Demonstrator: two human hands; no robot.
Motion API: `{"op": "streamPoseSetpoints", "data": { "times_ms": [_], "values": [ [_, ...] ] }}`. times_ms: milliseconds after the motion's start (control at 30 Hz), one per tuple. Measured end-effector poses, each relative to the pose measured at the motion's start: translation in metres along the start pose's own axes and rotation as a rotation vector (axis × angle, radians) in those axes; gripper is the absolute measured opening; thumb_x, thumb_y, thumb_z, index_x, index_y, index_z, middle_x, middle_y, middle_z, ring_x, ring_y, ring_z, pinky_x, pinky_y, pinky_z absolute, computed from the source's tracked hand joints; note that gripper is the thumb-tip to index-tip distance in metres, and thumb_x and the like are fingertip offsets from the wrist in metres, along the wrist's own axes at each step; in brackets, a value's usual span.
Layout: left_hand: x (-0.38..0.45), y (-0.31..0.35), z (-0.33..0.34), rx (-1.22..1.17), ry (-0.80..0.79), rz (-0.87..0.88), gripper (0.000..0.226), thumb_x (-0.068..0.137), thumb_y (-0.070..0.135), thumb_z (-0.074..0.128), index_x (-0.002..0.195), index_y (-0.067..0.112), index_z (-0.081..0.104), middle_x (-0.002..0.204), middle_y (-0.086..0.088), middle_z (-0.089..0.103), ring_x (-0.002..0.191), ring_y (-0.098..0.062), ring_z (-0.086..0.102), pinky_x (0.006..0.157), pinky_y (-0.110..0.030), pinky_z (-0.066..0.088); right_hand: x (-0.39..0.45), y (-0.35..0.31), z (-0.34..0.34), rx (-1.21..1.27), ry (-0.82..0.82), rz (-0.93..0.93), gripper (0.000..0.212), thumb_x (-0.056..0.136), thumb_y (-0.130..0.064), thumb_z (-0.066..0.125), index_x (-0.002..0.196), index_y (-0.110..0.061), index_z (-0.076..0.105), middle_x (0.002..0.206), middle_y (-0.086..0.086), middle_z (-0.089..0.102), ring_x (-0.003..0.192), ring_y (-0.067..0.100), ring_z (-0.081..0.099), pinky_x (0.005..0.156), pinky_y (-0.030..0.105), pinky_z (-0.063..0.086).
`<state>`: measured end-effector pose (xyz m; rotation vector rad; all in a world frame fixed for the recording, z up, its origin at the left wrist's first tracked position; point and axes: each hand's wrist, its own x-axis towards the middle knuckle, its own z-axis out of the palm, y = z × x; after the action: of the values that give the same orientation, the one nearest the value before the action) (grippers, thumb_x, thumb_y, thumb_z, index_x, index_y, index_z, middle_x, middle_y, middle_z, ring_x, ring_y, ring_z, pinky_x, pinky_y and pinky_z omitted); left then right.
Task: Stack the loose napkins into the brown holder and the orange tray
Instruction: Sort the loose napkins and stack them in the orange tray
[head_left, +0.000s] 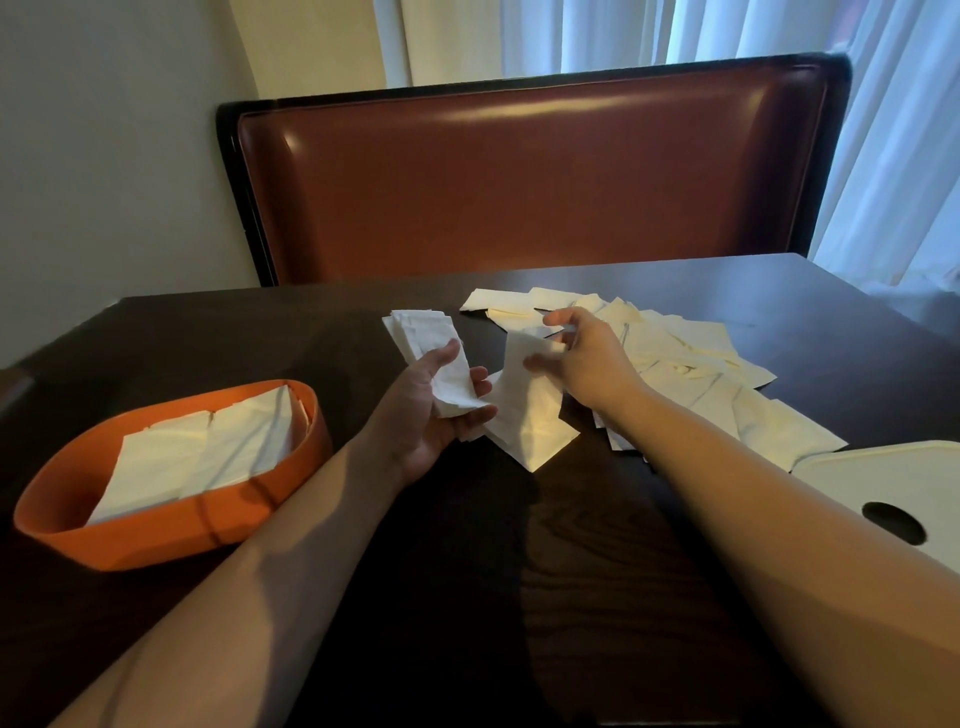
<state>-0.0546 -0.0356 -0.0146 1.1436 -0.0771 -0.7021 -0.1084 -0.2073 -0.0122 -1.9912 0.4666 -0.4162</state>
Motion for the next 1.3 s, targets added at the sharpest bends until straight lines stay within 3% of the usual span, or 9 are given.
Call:
{"op": "streamPoseSetpoints", "data": {
  "times_ms": [133, 267, 400, 600, 767, 867, 967, 1133, 1300],
  "values": [
    [0.001, -0.001, -0.001, 0.002, 0.002, 0.012, 0.026, 0.094, 0.032, 0.061, 0.114, 0.017, 0.052, 0.113, -0.015, 0.061, 0.104, -0.025, 0.060, 0.073, -0.035, 0.060, -0.003, 0.002, -0.003, 0.027, 0.017, 0.050, 0.008, 0.090, -0.020, 0.071, 0.084, -0.019, 0.066, 0.103, 0.013, 0.069, 0.097, 0.029, 0.064, 0.089, 0.044, 0.055],
    [0.000, 0.000, 0.000, 0.016, 0.009, 0.020, 0.024, 0.095, 0.033, 0.060, 0.112, 0.019, 0.052, 0.110, -0.014, 0.062, 0.101, -0.024, 0.062, 0.075, -0.035, 0.059, -0.002, 0.003, -0.010, 0.045, 0.127, -0.086, 0.006, 0.093, -0.019, 0.067, 0.095, -0.015, 0.069, 0.093, 0.004, 0.068, 0.086, 0.021, 0.064, 0.080, 0.037, 0.055],
    [-0.002, 0.003, 0.000, -0.003, 0.022, 0.010, 0.033, 0.095, 0.034, 0.060, 0.122, 0.020, 0.048, 0.108, -0.013, 0.064, 0.097, -0.022, 0.063, 0.071, -0.036, 0.059, 0.002, 0.003, -0.017, 0.198, 0.222, -0.231, 0.006, 0.091, -0.017, 0.065, 0.087, -0.018, 0.070, 0.083, 0.001, 0.068, 0.079, 0.016, 0.062, 0.072, 0.037, 0.053],
    [-0.003, 0.003, 0.001, -0.014, 0.085, 0.115, 0.027, 0.095, 0.036, 0.059, 0.116, 0.021, 0.051, 0.099, -0.010, 0.063, 0.099, -0.022, 0.062, 0.086, -0.040, 0.054, -0.006, -0.009, -0.031, 0.763, -0.122, -0.124, 0.019, 0.095, -0.014, 0.059, 0.111, -0.010, 0.066, 0.091, 0.004, 0.069, 0.086, 0.016, 0.065, 0.076, 0.031, 0.055],
    [-0.006, 0.004, -0.004, 0.045, -0.050, 0.108, 0.047, 0.096, 0.048, 0.053, 0.133, 0.020, 0.051, 0.127, -0.017, 0.063, 0.117, -0.034, 0.060, 0.105, -0.053, 0.045, -0.024, -0.025, -0.024, 0.940, -0.528, -0.078, 0.020, 0.090, -0.013, 0.059, 0.109, -0.007, 0.060, 0.092, 0.008, 0.070, 0.085, 0.021, 0.068, 0.074, 0.035, 0.059],
    [-0.015, 0.003, 0.003, 0.104, -0.167, 0.011, 0.044, 0.098, 0.055, 0.039, 0.112, 0.018, 0.061, 0.102, -0.011, 0.072, 0.088, -0.024, 0.072, 0.079, -0.039, 0.060, -0.025, -0.027, -0.009, 0.709, -0.350, -0.239, 0.008, 0.091, -0.004, 0.064, 0.099, -0.005, 0.064, 0.085, 0.003, 0.068, 0.076, 0.009, 0.066, 0.064, 0.020, 0.053],
    [-0.020, 0.001, 0.003, 0.119, -0.294, -0.097, 0.055, 0.094, 0.063, 0.034, 0.110, 0.017, 0.060, 0.086, -0.006, 0.070, 0.069, -0.019, 0.067, 0.048, -0.027, 0.052, -0.023, -0.024, 0.000, 0.390, -0.091, -0.429, 0.011, 0.091, -0.001, 0.066, 0.090, -0.013, 0.068, 0.080, -0.005, 0.066, 0.068, -0.004, 0.060, 0.062, 0.012, 0.047],
    [-0.016, 0.001, -0.004, 0.078, -0.488, -0.192, 0.084, 0.089, 0.075, 0.023, 0.113, 0.009, 0.069, 0.101, -0.015, 0.065, 0.084, -0.029, 0.064, 0.047, -0.028, 0.053, -0.016, -0.016, 0.007, 0.155, 0.031, -0.531, 0.017, 0.091, -0.007, 0.067, 0.092, -0.024, 0.067, 0.085, -0.016, 0.065, 0.075, -0.008, 0.058, 0.065, 0.009, 0.046],
    [-0.017, 0.000, -0.005, 0.084, -0.537, -0.196, 0.074, 0.091, 0.070, 0.032, 0.123, 0.011, 0.063, 0.112, -0.017, 0.063, 0.094, -0.032, 0.066, 0.047, -0.028, 0.051, -0.018, -0.017, 0.007, 0.176, 0.104, -0.508, 0.009, 0.094, -0.008, 0.064, 0.097, -0.016, 0.066, 0.091, -0.015, 0.063, 0.079, -0.014, 0.057, 0.066, 0.005, 0.044]
  ]
}}
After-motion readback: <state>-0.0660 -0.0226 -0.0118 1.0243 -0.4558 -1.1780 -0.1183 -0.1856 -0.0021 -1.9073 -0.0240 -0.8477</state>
